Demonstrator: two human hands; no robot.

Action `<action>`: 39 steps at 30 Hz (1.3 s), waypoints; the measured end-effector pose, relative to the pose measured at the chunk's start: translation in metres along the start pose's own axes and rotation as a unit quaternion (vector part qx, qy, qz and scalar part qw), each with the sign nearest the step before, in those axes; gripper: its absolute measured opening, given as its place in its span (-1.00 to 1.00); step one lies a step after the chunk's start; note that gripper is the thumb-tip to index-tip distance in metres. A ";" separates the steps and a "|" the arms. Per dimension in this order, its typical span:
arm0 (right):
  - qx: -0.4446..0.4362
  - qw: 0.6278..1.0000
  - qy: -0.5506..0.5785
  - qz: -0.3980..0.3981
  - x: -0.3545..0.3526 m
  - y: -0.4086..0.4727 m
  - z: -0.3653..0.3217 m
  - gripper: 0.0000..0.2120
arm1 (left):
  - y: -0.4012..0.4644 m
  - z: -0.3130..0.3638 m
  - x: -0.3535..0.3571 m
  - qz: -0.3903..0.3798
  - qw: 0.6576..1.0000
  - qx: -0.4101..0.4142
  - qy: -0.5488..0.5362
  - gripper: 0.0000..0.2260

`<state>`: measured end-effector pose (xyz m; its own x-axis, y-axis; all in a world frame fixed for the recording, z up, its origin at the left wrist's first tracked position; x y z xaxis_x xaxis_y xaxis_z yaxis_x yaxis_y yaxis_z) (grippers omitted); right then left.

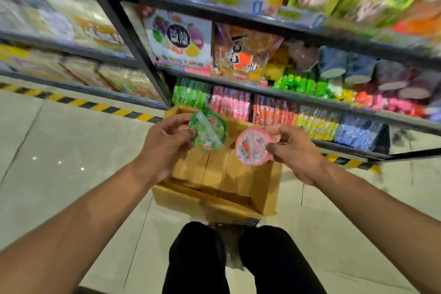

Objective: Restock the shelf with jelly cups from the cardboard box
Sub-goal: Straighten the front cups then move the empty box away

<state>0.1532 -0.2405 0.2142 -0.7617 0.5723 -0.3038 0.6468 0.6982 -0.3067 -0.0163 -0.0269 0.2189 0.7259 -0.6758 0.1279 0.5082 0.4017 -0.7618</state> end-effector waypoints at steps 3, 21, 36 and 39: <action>0.014 0.994 0.097 0.056 -0.029 -0.027 -0.081 -0.68 | -0.060 0.056 0.013 0.006 0.999 -0.009 -0.030 -0.74; -0.070 0.885 0.409 0.213 -0.178 -0.118 -0.345 -0.75 | -0.250 0.256 0.125 -0.154 0.974 0.024 -0.162 -0.65; -0.139 0.869 0.432 0.198 -0.345 -0.165 -0.381 -0.75 | -0.328 0.292 0.300 -0.185 0.963 0.078 -0.180 -0.65; -0.161 0.867 0.440 0.171 -0.387 -0.168 -0.383 -0.71 | -0.344 0.293 0.341 -0.159 0.965 0.104 -0.179 -0.77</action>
<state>0.3257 -0.4148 0.7286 -0.3522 0.7764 0.5226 0.9045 0.4258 -0.0229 0.1919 -0.2147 0.7107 0.6120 -0.5442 0.5739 0.7871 0.3489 -0.5086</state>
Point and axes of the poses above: each hand's wrist, its own y-axis towards the middle knuckle, its own x-axis out of the palm, z = x × y, the point moved 2 cm from there along y, towards the middle knuckle, and after that the axes turned 15 degrees about -x, right-handed, at the moved point
